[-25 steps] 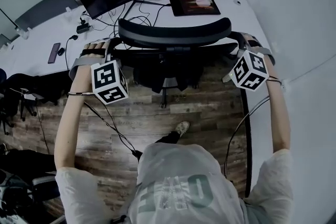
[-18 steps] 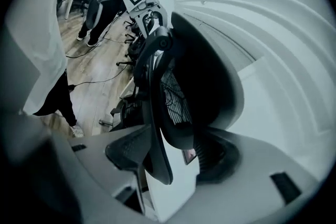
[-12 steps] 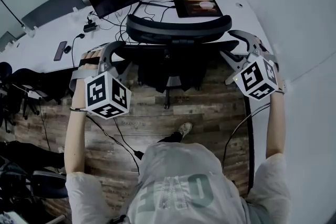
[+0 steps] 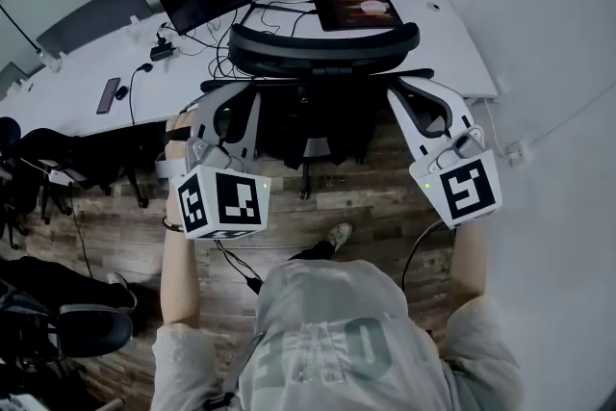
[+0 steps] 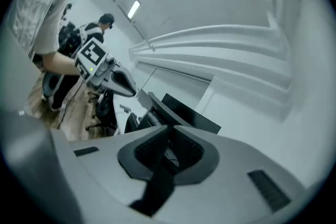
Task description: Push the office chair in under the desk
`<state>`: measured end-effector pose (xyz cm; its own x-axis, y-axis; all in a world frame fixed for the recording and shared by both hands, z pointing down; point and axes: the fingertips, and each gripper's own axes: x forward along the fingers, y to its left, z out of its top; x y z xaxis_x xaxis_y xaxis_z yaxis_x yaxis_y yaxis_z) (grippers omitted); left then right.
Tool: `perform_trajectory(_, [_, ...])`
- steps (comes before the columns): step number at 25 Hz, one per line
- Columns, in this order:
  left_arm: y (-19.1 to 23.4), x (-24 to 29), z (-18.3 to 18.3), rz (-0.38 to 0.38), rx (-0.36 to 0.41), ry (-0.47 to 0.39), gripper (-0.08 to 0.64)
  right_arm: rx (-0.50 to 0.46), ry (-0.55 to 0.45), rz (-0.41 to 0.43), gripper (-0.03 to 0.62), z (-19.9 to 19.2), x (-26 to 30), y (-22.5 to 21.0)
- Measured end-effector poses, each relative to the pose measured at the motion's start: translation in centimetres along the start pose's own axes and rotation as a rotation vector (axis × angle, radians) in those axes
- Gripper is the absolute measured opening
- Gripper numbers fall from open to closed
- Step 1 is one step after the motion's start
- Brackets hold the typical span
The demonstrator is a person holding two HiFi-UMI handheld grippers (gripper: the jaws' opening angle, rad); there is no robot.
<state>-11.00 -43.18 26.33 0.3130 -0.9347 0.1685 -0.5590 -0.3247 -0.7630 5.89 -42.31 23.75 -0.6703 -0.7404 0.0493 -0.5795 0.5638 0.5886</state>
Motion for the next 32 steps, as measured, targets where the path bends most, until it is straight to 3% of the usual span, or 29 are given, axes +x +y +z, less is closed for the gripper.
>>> perform_trajectory(3, [0.2, -0.9, 1.6, 0.052, -0.169, -0.089, 0.015, 0.137, -0.081, -0.061, 0.037, 0.7, 0.1, 1.0])
perform_trajectory(7, [0.8, -2.5, 3.4, 0.147, -0.345, -0.205, 0.015, 0.263, -0.104, -0.170, 0.028, 0.4, -0.1, 2.1])
perform_trajectory(12, [0.2, -3.8, 2.7, 0.262, -0.667, -0.256, 0.015, 0.397, -0.159, -0.294, 0.026, 0.3, -1.5, 2.2])
perform_trajectory(14, [-0.5, -3.9, 2.2, 0.277, -0.744, -0.260, 0.015, 0.439, -0.178, -0.328, 0.025, 0.4, -2.0, 2.5])
perform_trajectory(22, [-2.8, -3.6, 1.9, 0.269, -0.803, -0.249, 0.015, 0.538, -0.173, -0.346, 0.025, -0.6, -2.4, 4.6])
perform_trajectory(32, [-4.4, -2.9, 1.3, 0.237, -0.810, -0.210, 0.015, 0.556, -0.131, -0.328, 0.020, -2.1, -2.1, 5.5])
